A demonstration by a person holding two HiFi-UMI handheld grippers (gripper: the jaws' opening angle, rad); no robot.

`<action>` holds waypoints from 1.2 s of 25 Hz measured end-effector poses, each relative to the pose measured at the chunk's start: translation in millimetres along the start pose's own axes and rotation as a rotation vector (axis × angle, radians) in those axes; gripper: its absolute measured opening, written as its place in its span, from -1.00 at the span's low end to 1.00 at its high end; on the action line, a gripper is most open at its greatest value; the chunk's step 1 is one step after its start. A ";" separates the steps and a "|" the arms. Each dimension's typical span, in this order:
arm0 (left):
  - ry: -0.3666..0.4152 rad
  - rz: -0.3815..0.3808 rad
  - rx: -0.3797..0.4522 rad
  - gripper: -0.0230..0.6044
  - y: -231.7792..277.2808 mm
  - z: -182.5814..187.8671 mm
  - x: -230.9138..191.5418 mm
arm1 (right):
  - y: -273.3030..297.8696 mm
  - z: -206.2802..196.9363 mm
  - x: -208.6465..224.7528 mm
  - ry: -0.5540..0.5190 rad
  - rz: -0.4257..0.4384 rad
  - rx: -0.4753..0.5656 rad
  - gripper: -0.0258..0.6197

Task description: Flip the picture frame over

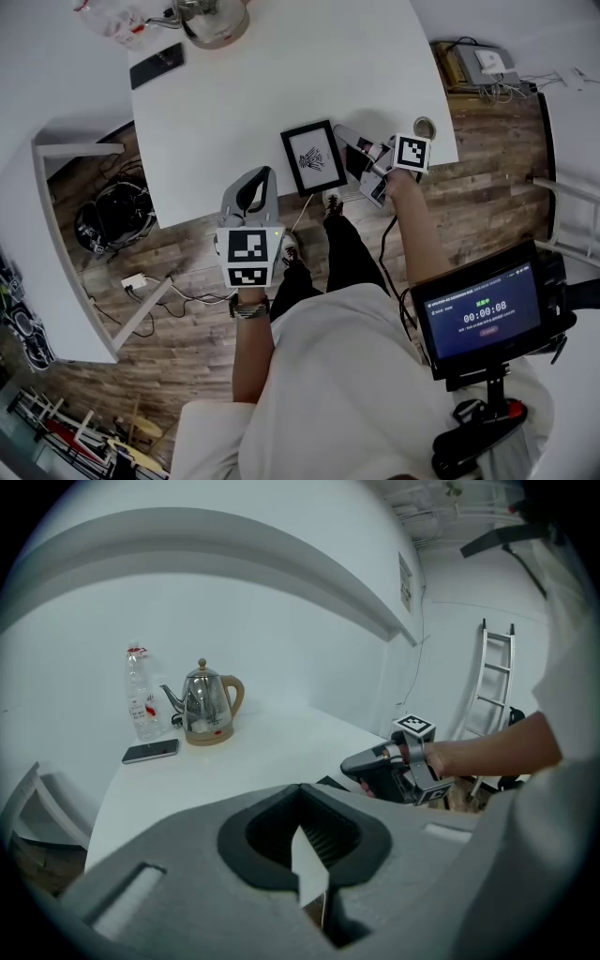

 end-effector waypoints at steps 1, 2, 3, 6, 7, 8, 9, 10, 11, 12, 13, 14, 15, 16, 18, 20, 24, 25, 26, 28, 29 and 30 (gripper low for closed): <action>-0.001 0.002 -0.003 -0.92 0.3 -1.2 0.0 | 0.4 -0.8 0.7 -0.006 -0.004 -0.004 -0.91; -0.001 0.004 -0.005 -0.92 0.6 -2.3 -0.2 | 0.9 -1.7 1.0 -0.010 -0.010 -0.008 -0.91; -0.002 0.005 -0.007 -0.91 0.8 -3.1 -0.5 | 1.0 -2.2 0.9 -0.014 -0.016 -0.011 -0.91; -0.001 0.009 -0.010 -0.92 1.5 -3.8 -2.8 | 1.1 0.1 -1.1 -0.047 -0.025 -0.014 -0.91; -0.002 0.011 -0.010 -0.91 2.2 -3.8 -4.1 | 2.4 1.4 -3.0 -0.056 -0.019 -0.013 -0.91; -0.003 0.013 -0.009 -0.92 2.7 -3.6 -5.0 | 3.7 2.7 -6.0 -0.059 -0.008 -0.009 -0.91; -0.003 0.015 -0.008 -0.92 2.5 -3.3 -4.7 | 3.5 4.2 -9.8 -0.066 0.000 -0.004 -0.91; 0.000 0.015 -0.005 -0.91 1.1 -2.7 -2.7 | 1.2 6.0 -14.7 -0.082 0.001 0.001 -0.91; 0.003 0.016 0.000 -0.92 -1.6 -1.7 0.6 | -2.7 8.3 -20.8 -0.107 -0.002 0.006 -0.91; 0.008 0.017 0.007 -0.92 -4.8 -0.3 4.1 | -7.0 10.8 -27.9 -0.135 -0.009 0.012 -0.91; 0.012 0.017 0.014 -0.92 -7.3 1.7 6.6 | -10.4 13.3 -34.9 -0.161 -0.025 0.016 -0.91; 0.016 0.018 0.021 -0.92 -8.6 4.2 7.3 | -12.3 16.0 -41.5 -0.192 -0.048 0.017 -0.91; 0.019 0.018 0.028 -0.91 -8.6 6.9 6.4 | -12.7 19.5 -47.6 -0.235 -0.079 0.016 -0.91; 0.021 0.018 0.035 -0.91 -7.6 9.9 4.3 | -12.2 24.0 -53.3 -0.289 -0.117 0.016 -0.91; 0.023 0.017 0.049 -0.91 -3.6 16.9 -0.8 | -10.4 35.8 -64.0 -0.411 -0.201 0.023 -0.91; 0.027 0.011 0.063 -0.91 -0.9 24.5 -2.9 | -9.9 44.8 -76.2 -0.532 -0.271 0.020 -0.91; 0.060 -0.001 0.120 -0.92 -28.7 37.6 14.0 | -30.5 45.7 -130.6 -0.743 -0.347 0.041 -0.91; 0.069 -0.003 0.138 -0.92 -38.6 40.2 18.4 | -35.6 43.8 -146.5 -0.790 -0.355 0.049 -0.91; 0.075 -0.004 0.153 -0.91 -45.8 43.3 20.5 | -37.8 42.8 -159.8 -0.831 -0.360 0.054 -0.91; 0.083 -0.008 0.173 -0.92 -51.1 51.9 18.3 | -34.9 45.3 -177.8 -0.894 -0.367 0.059 -0.91; 0.087 -0.010 0.181 -0.92 -51.0 56.8 16.0 | -32.4 48.2 -183.8 -0.919 -0.373 0.062 -0.91; 0.091 -0.013 0.189 -0.92 -50.1 61.8 14.0 | -30.4 51.7 -188.9 -0.941 -0.379 0.068 -0.91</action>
Point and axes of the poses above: the fingertips, and each gripper's own axes: y forward along the fingers, x to its right, z out of its top, the point moved 6 cm from there along -y, backward along the fingers, and after that the axes turned 15 degrees about -y, right-handed, at the moved point
